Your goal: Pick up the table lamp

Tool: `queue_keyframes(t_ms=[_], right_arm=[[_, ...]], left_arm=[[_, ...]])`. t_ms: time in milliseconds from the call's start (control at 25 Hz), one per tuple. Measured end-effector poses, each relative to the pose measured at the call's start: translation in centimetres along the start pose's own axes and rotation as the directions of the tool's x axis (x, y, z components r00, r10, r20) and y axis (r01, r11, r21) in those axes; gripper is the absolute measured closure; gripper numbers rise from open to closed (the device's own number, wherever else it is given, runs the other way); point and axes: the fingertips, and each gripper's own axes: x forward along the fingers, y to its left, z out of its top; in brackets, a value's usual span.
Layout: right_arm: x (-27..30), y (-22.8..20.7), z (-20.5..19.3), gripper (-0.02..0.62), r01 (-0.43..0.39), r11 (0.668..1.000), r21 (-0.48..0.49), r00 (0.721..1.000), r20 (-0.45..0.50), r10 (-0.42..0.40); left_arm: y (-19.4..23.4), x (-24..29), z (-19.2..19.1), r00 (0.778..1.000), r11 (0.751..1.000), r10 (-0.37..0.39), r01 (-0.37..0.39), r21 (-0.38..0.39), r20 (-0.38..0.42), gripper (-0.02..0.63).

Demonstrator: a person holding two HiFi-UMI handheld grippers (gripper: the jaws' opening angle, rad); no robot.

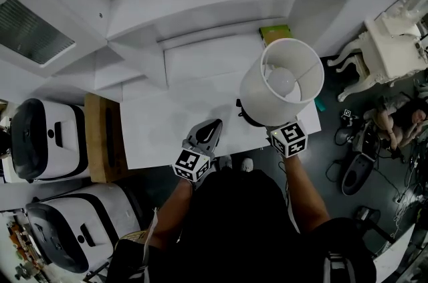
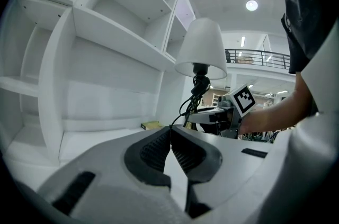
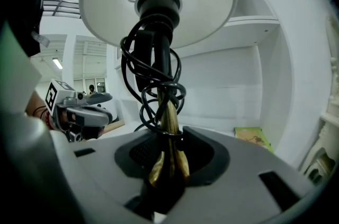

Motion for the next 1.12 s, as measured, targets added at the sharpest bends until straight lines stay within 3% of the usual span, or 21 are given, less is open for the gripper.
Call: queue_keyframes(t_ms=[1120], right_arm=[[-2.7, 1.0, 1.0, 0.468, -0.025, 1.0, -0.01, 1.0, -0.002, 0.025]], left_arm=[[0.4, -1.2, 1.8, 0.999, 0.999, 0.024, -0.025, 0.024, 0.033, 0.588]])
